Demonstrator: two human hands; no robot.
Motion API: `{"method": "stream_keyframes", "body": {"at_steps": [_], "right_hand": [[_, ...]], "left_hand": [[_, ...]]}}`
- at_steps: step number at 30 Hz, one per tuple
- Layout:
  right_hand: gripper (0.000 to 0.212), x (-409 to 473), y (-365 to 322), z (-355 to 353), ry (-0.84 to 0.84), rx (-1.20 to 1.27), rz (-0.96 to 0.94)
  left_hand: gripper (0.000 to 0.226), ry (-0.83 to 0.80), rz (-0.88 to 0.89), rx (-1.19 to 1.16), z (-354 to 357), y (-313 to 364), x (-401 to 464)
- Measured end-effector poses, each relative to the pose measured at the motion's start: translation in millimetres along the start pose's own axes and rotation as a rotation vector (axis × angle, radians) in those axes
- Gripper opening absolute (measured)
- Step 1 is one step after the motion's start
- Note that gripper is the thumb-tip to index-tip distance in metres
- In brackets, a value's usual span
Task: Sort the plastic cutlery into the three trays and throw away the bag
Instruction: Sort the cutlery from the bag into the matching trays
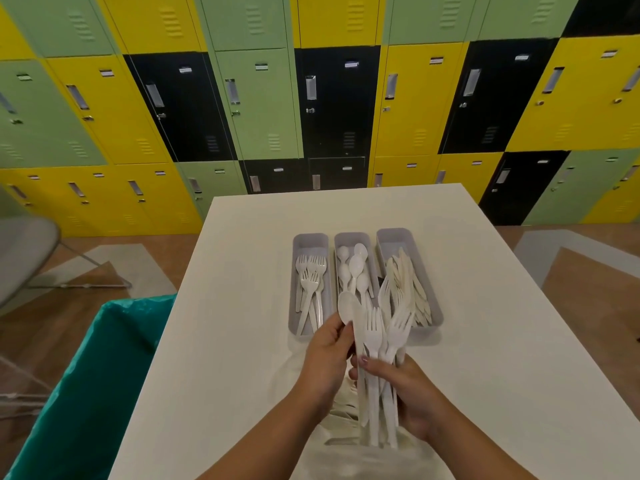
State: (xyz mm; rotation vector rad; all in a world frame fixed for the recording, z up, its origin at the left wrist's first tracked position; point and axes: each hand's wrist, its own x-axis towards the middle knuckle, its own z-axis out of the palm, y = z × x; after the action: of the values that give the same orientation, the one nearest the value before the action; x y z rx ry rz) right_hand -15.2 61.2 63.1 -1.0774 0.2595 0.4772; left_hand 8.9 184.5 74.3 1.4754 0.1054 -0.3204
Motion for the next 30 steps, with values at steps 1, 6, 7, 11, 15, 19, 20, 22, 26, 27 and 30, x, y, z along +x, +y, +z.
{"method": "stream_keyframes", "body": {"at_steps": [1,6,7,11,15,19,20,22,26,27,30], "right_hand": [[0.032,1.9,0.4,1.3,-0.005,0.013,0.009],[0.017,11.3,2.0,0.1,-0.019,0.060,0.102],[0.017,11.0,2.7,-0.5,-0.026,0.061,0.112],[0.009,15.7,2.7,-11.1,0.007,0.070,0.134],[0.005,23.5,-4.5,-24.5,0.064,0.126,0.113],[0.016,34.9,-14.0,-31.2,0.078,0.139,0.099],[0.020,38.7,-16.2,-32.2,0.083,0.128,0.087],[0.020,46.9,-20.7,-34.8,0.099,0.117,0.060],[0.014,61.5,-31.3,-38.5,0.190,0.143,0.003],[0.016,65.6,-33.6,-39.0,0.221,0.160,-0.015],[0.027,76.6,-36.6,-39.9,0.297,0.192,-0.090]], "left_hand": [[0.025,0.030,-0.010,0.007,0.5,-0.7,3.5],[0.029,0.204,-0.060,-0.021,-3.2,2.0,32.1],[0.029,0.238,-0.050,-0.030,-6.3,4.6,39.1],[0.029,0.358,-0.006,-0.166,-22.1,18.7,82.6],[0.031,0.353,0.009,-0.090,-24.2,23.9,122.3],[0.025,0.224,-0.079,0.135,-2.9,17.0,150.7],[0.025,0.215,-0.073,0.310,2.1,13.3,154.9],[0.032,0.229,0.040,0.588,9.1,6.8,156.9],[0.035,0.065,0.054,0.378,17.6,9.7,139.2],[0.038,-0.004,-0.002,0.319,18.3,11.0,133.9],[0.026,-0.132,0.036,0.378,19.6,4.2,117.6]]}}
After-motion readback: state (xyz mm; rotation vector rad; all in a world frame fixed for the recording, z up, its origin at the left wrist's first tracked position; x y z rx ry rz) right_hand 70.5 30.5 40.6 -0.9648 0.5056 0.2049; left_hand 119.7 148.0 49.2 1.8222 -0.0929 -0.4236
